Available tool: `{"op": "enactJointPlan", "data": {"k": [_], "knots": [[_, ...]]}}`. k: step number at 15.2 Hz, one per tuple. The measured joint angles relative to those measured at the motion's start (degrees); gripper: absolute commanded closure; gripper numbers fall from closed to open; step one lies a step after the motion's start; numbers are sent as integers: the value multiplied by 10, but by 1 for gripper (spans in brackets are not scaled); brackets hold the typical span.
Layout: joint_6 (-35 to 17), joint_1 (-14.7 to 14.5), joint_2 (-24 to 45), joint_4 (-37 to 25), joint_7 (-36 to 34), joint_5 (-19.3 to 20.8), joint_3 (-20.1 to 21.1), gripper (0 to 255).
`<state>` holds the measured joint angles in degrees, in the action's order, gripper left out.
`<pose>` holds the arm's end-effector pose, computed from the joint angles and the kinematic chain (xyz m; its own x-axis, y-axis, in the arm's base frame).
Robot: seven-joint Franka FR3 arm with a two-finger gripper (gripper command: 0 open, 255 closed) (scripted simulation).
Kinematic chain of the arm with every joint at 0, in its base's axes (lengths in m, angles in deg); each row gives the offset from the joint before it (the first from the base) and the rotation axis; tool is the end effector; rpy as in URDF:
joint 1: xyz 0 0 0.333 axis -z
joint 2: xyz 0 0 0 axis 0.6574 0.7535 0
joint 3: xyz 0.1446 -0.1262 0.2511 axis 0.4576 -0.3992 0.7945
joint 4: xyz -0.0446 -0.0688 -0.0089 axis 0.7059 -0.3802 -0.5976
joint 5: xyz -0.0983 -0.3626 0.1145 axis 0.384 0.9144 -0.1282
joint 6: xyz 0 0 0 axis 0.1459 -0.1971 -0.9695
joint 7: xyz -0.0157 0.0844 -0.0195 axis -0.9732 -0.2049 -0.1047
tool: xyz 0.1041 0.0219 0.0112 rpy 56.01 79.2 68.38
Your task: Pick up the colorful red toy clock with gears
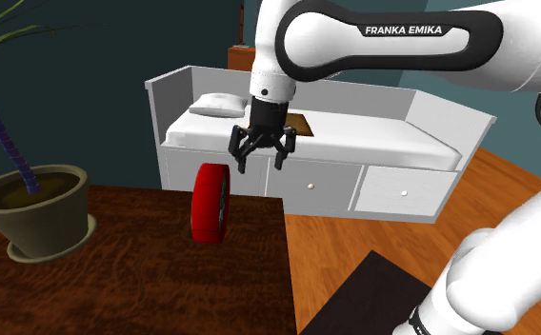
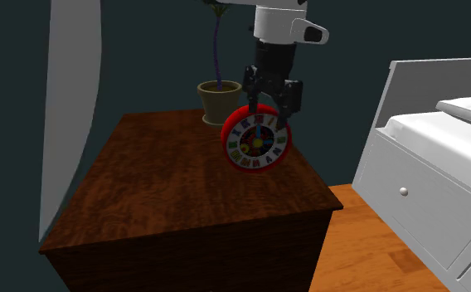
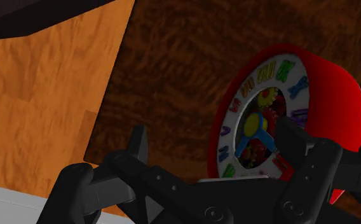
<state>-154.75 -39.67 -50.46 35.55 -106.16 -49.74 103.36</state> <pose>0.4476 0.2183 0.5909 0.9538 -0.2998 -0.0214 -0.3006 -0.9515 -0.0655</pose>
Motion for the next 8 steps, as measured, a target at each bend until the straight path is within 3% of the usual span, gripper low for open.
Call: {"op": "enactJointPlan", "data": {"k": [4, 8], "knots": [[17, -5, 106, -109, -111, 45, 37, 0], [48, -32, 220, -233, -217, 102, 57, 0]]}}
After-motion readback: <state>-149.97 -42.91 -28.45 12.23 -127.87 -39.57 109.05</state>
